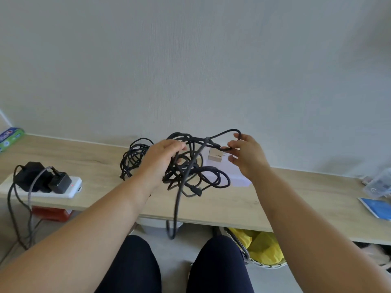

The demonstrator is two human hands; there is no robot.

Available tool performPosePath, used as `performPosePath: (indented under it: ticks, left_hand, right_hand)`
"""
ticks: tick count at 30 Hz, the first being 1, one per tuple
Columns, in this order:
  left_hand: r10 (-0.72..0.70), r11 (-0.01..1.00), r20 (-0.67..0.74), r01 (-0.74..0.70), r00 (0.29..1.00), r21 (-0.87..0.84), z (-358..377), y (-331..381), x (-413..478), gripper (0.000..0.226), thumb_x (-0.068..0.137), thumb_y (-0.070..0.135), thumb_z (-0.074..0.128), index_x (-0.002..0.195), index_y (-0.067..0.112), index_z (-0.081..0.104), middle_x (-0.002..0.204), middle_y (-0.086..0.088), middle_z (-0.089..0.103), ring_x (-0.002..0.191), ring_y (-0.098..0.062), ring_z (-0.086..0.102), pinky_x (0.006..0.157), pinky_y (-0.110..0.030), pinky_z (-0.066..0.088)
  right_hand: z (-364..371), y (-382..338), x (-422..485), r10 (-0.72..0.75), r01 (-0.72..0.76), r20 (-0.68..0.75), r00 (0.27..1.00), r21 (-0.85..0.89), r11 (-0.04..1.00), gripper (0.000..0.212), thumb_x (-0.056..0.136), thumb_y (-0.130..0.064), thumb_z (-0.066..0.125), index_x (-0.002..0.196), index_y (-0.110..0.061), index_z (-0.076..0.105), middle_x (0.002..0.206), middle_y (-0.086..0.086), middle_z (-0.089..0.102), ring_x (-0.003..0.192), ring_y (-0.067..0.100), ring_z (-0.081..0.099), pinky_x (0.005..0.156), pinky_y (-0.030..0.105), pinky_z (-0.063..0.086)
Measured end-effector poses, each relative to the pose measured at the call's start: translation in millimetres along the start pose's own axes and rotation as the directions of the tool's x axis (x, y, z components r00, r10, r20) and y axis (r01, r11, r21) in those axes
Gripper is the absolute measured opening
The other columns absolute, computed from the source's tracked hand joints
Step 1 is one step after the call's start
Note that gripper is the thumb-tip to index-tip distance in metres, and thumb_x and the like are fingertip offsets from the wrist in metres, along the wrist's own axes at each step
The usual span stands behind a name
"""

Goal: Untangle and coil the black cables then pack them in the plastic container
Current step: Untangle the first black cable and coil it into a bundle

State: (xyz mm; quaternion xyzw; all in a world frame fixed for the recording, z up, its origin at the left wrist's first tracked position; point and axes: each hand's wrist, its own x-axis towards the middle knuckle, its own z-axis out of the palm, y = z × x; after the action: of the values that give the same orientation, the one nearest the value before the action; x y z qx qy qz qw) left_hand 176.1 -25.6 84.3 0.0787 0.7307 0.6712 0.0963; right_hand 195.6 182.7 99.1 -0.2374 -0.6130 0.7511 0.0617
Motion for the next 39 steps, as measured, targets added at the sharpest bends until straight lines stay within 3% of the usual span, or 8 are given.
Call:
performPosePath:
  ticks: [8, 12, 15, 18, 26, 31, 35, 39]
  left_hand:
    - [-0.157, 0.915, 0.047, 0.164, 0.986, -0.368, 6.9, 0.8, -1.6, 0.022, 0.087, 0.027, 0.063, 0.068, 0.021, 0.074, 0.079, 0.003, 0.068, 0.078, -0.015, 0.063, 0.098, -0.049, 0.046]
    - [-0.078, 0.989, 0.06, 0.085, 0.995, -0.125, 14.7, 4.3, -3.8, 0.021, 0.088, 0.035, 0.062, 0.074, 0.028, 0.076, 0.093, 0.011, 0.068, 0.1, -0.017, 0.061, 0.1, -0.043, 0.045]
    - [-0.013, 1.0, 0.076, 0.011, 0.997, 0.027, 19.5, 7.3, -2.6, 0.021, 0.089, 0.036, 0.061, 0.073, 0.035, 0.074, 0.086, 0.023, 0.067, 0.091, -0.006, 0.06, 0.098, -0.035, 0.042]
    - [-0.004, 0.999, 0.103, -0.001, 0.995, 0.048, 21.5, 10.4, -4.6, 0.018, 0.092, 0.033, 0.057, 0.083, 0.03, 0.073, 0.078, 0.025, 0.065, 0.084, -0.002, 0.058, 0.092, -0.029, 0.042]
    - [-0.02, 0.996, 0.042, 0.017, 0.999, 0.083, 18.2, 7.9, 1.3, 0.016, 0.091, 0.036, 0.059, 0.086, 0.03, 0.073, 0.098, 0.008, 0.068, 0.09, 0.001, 0.056, 0.075, -0.015, 0.038]
    - [0.033, 0.974, 0.174, -0.071, 0.984, 0.217, 17.0, -1.7, -4.4, 0.02, 0.09, 0.036, 0.059, 0.101, 0.027, 0.073, 0.101, 0.017, 0.064, 0.096, 0.006, 0.055, 0.08, -0.012, 0.036]
    - [0.052, 0.924, 0.252, -0.143, 0.966, 0.355, 23.5, -3.4, -9.0, 0.013, 0.089, 0.038, 0.06, 0.095, 0.035, 0.072, 0.1, 0.003, 0.054, 0.093, -0.002, 0.052, 0.076, -0.013, 0.034]
    - [0.022, 0.957, 0.223, -0.085, 0.975, 0.278, 27.6, -3.2, -10.2, 0.015, 0.091, 0.038, 0.058, 0.088, 0.034, 0.073, 0.094, 0.023, 0.062, 0.09, 0.013, 0.052, 0.073, -0.008, 0.033]
  right_hand:
    - [-8.9, 6.3, 10.5, -0.028, 0.008, -0.067, 0.997, -0.282, 0.96, 0.045, 0.089, -0.001, 0.053, 0.133, -0.006, 0.044, 0.088, 0.009, 0.064, 0.084, 0.023, 0.069, 0.056, 0.025, 0.049]
    - [-15.4, 22.4, 14.1, -0.086, 0.034, -0.112, 0.99, -0.401, 0.915, 0.075, 0.085, -0.002, 0.056, 0.149, -0.018, 0.019, 0.106, 0.007, 0.063, 0.072, 0.022, 0.07, 0.078, 0.044, 0.057]
    - [-13.1, 28.8, 6.0, -0.153, 0.062, -0.033, 0.988, -0.816, 0.574, 0.072, 0.084, -0.011, 0.067, 0.144, -0.02, 0.03, 0.15, 0.008, 0.023, 0.103, 0.024, 0.054, 0.086, 0.036, 0.051]
    - [-7.4, 31.3, -6.5, -0.419, 0.388, 0.225, 0.88, -0.849, 0.359, 0.067, 0.083, 0.002, 0.059, 0.14, -0.026, 0.038, 0.156, -0.002, 0.01, 0.134, 0.018, 0.027, 0.091, 0.022, 0.039]
    - [-8.3, 31.9, -21.8, -0.61, 0.749, 0.447, 0.655, -0.489, 0.447, 0.028, 0.089, -0.017, 0.063, 0.11, -0.034, 0.056, 0.105, -0.018, 0.057, 0.099, -0.004, 0.055, 0.086, 0.014, 0.046]
    - [-6.1, 14.7, -12.6, -0.411, 0.45, 0.189, 0.892, -0.469, 0.76, 0.025, 0.095, -0.029, 0.053, 0.077, -0.03, 0.071, 0.067, -0.004, 0.068, 0.069, 0.014, 0.069, 0.075, 0.039, 0.056]
    - [-7.3, -1.3, -9.3, -0.237, 0.283, 0.161, 0.958, -0.651, 0.704, 0.024, 0.091, -0.033, 0.06, 0.105, -0.013, 0.058, 0.065, 0.008, 0.065, 0.043, 0.015, 0.062, 0.045, 0.023, 0.049]
    - [-0.4, -7.8, -16.9, -0.069, 0.3, 0.32, 0.945, -0.761, 0.575, 0.021, 0.093, -0.023, 0.059, 0.111, -0.017, 0.052, 0.066, 0.01, 0.066, 0.034, 0.009, 0.054, 0.038, 0.018, 0.043]
